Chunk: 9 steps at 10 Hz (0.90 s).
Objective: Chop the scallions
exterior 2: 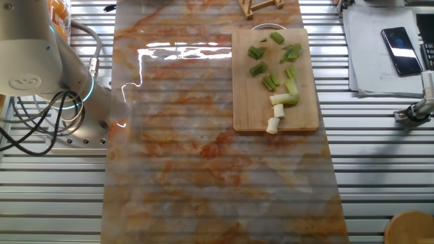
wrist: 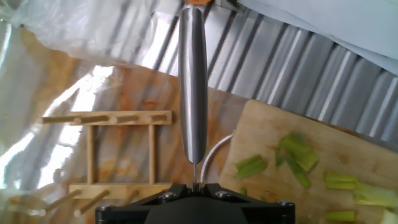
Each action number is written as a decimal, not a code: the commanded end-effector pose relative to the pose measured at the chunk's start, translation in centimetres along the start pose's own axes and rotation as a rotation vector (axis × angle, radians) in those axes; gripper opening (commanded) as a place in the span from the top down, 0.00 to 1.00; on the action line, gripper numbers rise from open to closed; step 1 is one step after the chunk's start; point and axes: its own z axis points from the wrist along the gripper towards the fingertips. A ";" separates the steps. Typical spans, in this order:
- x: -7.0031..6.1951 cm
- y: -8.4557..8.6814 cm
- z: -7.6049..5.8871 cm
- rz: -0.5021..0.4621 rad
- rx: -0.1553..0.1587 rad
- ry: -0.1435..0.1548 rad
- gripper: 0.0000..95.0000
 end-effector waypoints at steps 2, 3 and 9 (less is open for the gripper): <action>-0.1 0.0 0.0 -0.051 0.048 -0.035 1.00; -0.1 0.0 0.0 -0.078 0.042 -0.046 1.00; -1.5 5.6 1.7 -0.017 0.016 -0.066 1.00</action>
